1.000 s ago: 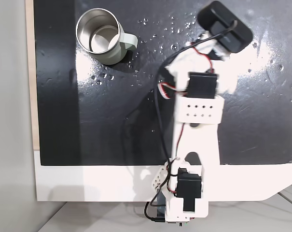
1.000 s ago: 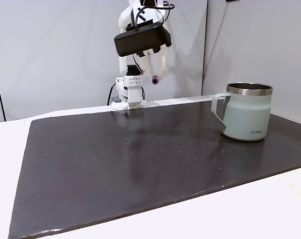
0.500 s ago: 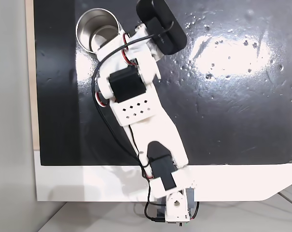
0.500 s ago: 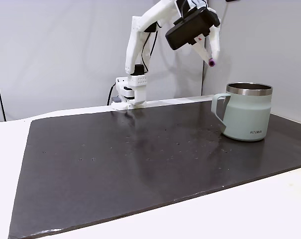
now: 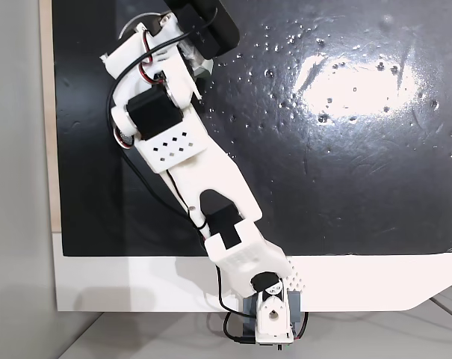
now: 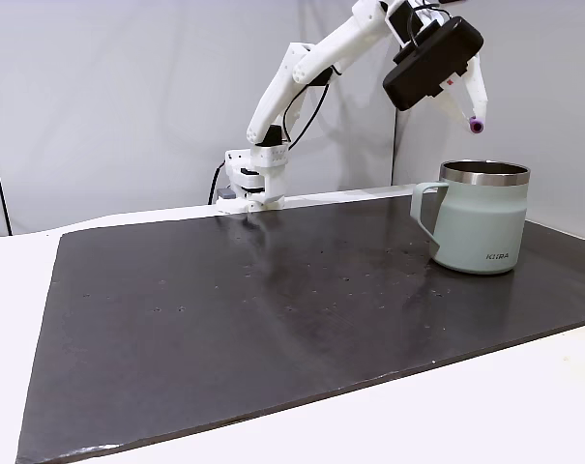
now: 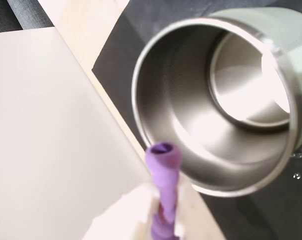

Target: Grasp a pengrip and put it in the cup.

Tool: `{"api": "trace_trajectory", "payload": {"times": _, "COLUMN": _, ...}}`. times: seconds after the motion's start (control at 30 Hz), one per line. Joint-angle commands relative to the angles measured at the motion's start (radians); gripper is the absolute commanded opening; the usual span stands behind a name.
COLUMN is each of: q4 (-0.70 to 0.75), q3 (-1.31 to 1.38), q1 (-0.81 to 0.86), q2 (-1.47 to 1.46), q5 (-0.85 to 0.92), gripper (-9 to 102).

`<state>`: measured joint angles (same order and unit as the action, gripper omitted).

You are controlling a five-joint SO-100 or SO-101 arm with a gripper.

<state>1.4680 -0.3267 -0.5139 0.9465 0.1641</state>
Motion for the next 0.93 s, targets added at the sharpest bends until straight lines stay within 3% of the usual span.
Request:
{"api": "trace_trajectory", "payload": {"times": 0.0, "q4": -0.040, "q3": 0.081, "q1": -0.014, "q2": -0.008, "q5": -0.008, "gripper": 0}}
{"api": "trace_trajectory", "payload": {"times": 0.17, "q4": 0.005, "q3": 0.137, "q1": -0.018, "q2": -0.051, "q5": -0.008, "gripper": 0}}
{"api": "trace_trajectory", "payload": {"times": 0.3, "q4": 0.078, "q3": 0.239, "q1": -0.026, "q2": -0.092, "q5": -0.011, "gripper": 21}}
{"api": "trace_trajectory", "payload": {"times": 0.37, "q4": 0.097, "q3": 0.284, "q1": -0.029, "q2": -0.107, "q5": -0.008, "gripper": 25}}
{"api": "trace_trajectory", "payload": {"times": 0.57, "q4": 0.120, "q3": 0.307, "q1": -0.032, "q2": -0.104, "q5": 0.000, "gripper": 30}}
{"api": "trace_trajectory", "payload": {"times": 0.9, "q4": 0.137, "q3": 0.307, "q1": -0.028, "q2": -0.091, "q5": 0.009, "gripper": 30}}
